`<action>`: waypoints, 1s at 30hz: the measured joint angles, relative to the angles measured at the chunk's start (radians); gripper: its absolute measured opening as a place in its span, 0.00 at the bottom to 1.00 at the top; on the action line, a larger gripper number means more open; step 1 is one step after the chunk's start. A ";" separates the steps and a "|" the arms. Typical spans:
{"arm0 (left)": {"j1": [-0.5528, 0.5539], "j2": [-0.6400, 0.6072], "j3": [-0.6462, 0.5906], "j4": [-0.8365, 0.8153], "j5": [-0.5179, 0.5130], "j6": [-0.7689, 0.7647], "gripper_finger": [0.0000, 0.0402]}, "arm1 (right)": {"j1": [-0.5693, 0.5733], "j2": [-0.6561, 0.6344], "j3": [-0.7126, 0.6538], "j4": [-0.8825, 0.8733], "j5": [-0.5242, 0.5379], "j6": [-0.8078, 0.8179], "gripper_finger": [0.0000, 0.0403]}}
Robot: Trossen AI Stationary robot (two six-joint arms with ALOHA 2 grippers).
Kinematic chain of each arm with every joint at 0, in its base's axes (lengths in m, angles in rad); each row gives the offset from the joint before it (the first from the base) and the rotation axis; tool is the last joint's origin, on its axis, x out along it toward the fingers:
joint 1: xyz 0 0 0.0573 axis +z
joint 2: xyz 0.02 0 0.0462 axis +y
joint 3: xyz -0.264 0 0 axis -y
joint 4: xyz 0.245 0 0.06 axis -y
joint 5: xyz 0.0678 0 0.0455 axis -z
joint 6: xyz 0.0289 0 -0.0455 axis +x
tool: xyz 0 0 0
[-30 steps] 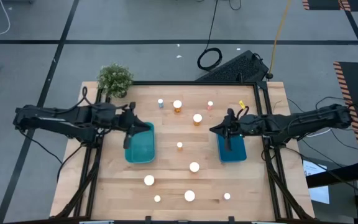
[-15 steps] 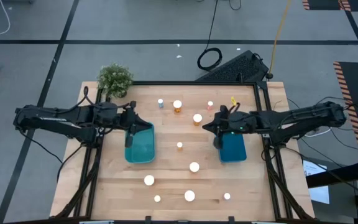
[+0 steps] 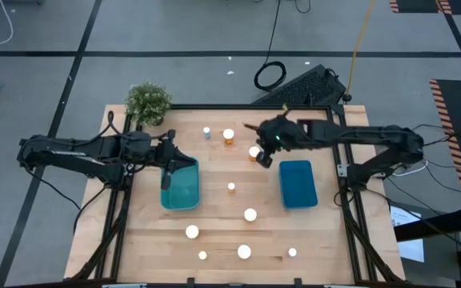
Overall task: Pick and place medicine bottles into bin by pill shape (circle, oval)
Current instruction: Put the light orange tablet bottle into the blue bin
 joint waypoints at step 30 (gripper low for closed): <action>0.046 0.000 0.000 0.000 -0.002 0.098 0.09 | -0.294 0.182 -0.011 0.002 -0.118 -0.485 0.65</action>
